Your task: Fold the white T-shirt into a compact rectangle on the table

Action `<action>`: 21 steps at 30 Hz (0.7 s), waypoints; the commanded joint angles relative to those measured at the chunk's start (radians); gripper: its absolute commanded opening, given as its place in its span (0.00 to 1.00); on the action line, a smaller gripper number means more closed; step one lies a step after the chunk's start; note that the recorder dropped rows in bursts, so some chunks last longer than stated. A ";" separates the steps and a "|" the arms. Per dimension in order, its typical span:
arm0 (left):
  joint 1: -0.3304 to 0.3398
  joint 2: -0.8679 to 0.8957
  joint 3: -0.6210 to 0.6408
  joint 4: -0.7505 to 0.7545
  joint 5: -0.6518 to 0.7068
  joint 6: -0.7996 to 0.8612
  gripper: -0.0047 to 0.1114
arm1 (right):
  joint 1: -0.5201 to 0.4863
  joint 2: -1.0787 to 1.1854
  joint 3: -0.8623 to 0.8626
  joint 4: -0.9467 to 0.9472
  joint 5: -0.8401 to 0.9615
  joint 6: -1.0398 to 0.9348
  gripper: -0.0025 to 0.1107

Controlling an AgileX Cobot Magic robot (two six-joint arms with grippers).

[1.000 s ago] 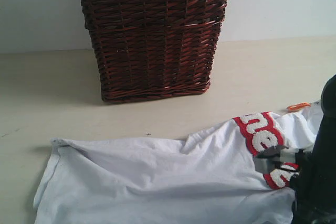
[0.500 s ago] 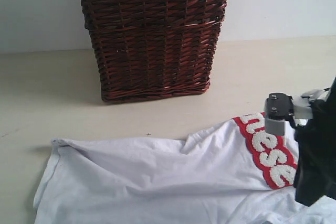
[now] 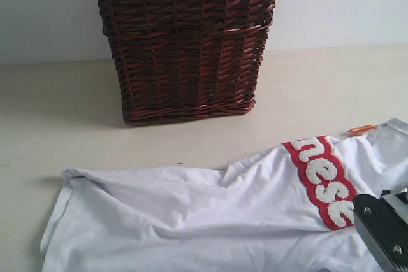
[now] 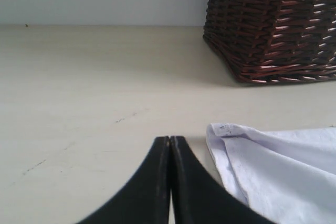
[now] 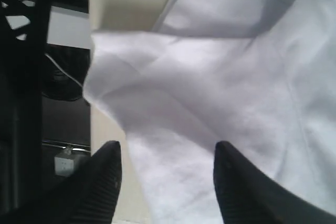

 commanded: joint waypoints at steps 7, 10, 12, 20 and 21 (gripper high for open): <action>-0.006 -0.006 -0.001 -0.005 -0.008 -0.001 0.05 | 0.000 0.055 0.073 -0.007 -0.190 -0.045 0.37; -0.006 -0.006 -0.001 -0.005 -0.008 -0.001 0.05 | 0.000 0.075 0.073 -0.005 -0.171 -0.035 0.18; -0.006 -0.006 -0.001 -0.005 -0.008 -0.001 0.05 | 0.000 0.077 0.070 -0.005 -0.157 -0.035 0.04; -0.006 -0.006 -0.001 -0.005 -0.008 -0.001 0.05 | 0.000 0.076 0.018 -0.005 -0.148 0.008 0.02; -0.006 -0.006 -0.001 -0.005 -0.008 -0.001 0.05 | 0.000 0.076 -0.003 -0.005 -0.148 0.010 0.02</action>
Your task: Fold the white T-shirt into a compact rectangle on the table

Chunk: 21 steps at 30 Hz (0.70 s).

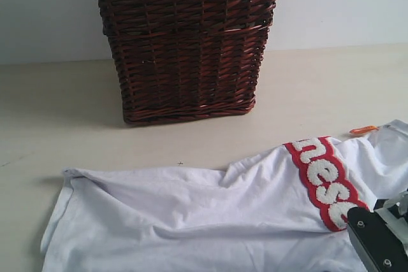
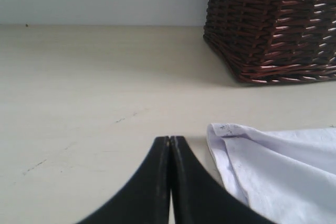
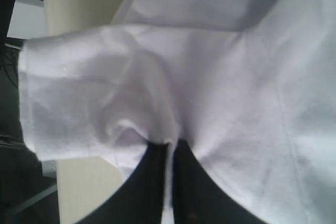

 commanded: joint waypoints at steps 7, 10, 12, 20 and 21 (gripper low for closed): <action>-0.006 -0.006 -0.001 -0.005 -0.008 -0.001 0.05 | 0.000 0.002 -0.179 -0.003 -0.006 0.108 0.02; -0.006 -0.006 -0.001 -0.005 -0.008 -0.001 0.05 | 0.000 0.004 -0.204 0.002 -0.050 0.145 0.02; -0.006 -0.006 -0.001 -0.005 -0.008 -0.001 0.05 | 0.000 0.006 -0.206 0.027 -0.107 0.145 0.05; -0.006 -0.006 -0.001 -0.005 -0.008 -0.001 0.05 | 0.000 0.075 -0.206 0.204 -0.407 0.158 0.36; -0.006 -0.006 -0.001 -0.005 -0.008 -0.001 0.05 | 0.000 0.087 -0.206 0.251 -0.441 0.171 0.40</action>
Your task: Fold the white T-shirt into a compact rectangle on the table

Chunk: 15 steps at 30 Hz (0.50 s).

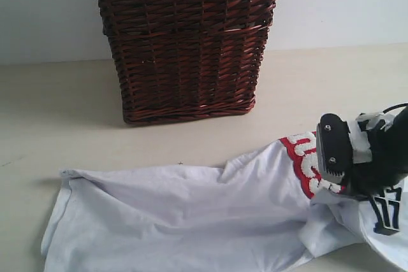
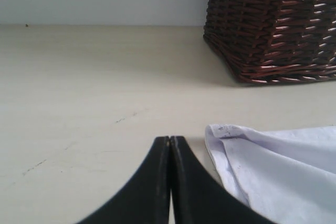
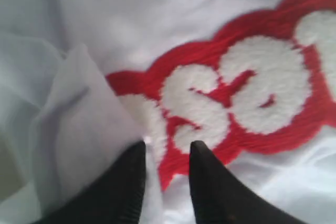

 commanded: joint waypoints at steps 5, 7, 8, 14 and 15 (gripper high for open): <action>-0.006 -0.006 -0.001 -0.005 -0.008 -0.001 0.05 | 0.000 0.076 -0.008 0.350 -0.243 0.057 0.49; -0.006 -0.006 -0.001 -0.005 -0.008 -0.001 0.05 | 0.000 0.083 -0.008 0.475 -0.291 0.057 0.50; -0.006 -0.006 -0.001 -0.005 -0.008 -0.001 0.05 | 0.000 0.083 -0.008 0.528 -0.310 0.059 0.50; -0.006 -0.006 -0.001 -0.005 -0.008 -0.001 0.05 | 0.000 0.010 -0.070 0.636 -0.090 0.053 0.50; -0.006 -0.006 -0.001 -0.005 -0.008 -0.001 0.05 | 0.000 -0.016 -0.085 0.609 0.006 0.051 0.50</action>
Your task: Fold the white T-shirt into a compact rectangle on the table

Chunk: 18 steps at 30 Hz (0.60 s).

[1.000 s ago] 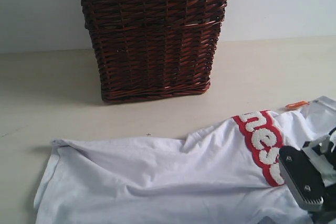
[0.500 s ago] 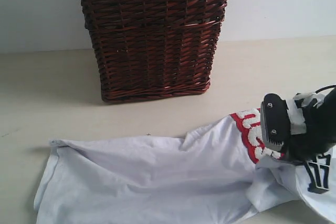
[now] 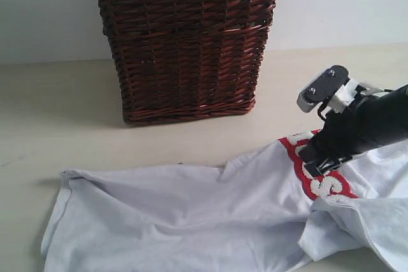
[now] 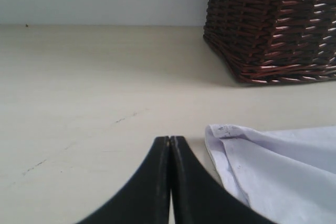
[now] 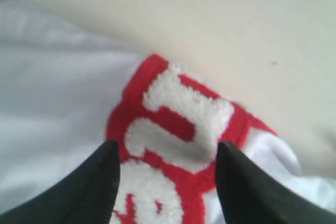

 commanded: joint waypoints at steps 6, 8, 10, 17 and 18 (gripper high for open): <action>-0.006 -0.006 -0.001 -0.005 -0.008 -0.001 0.05 | 0.000 -0.116 -0.067 -0.382 0.757 0.121 0.53; -0.006 -0.006 -0.001 -0.005 -0.008 -0.001 0.05 | 0.000 -0.114 -0.029 -0.535 0.755 0.217 0.54; -0.006 -0.006 -0.001 -0.005 -0.008 -0.001 0.05 | 0.000 -0.114 0.014 -0.666 0.675 0.288 0.54; -0.006 -0.006 -0.001 -0.005 -0.008 -0.001 0.05 | 0.000 -0.114 0.065 -0.687 0.550 0.319 0.54; -0.006 -0.006 -0.001 -0.005 -0.008 -0.001 0.05 | 0.000 -0.114 0.065 -0.680 0.534 0.319 0.54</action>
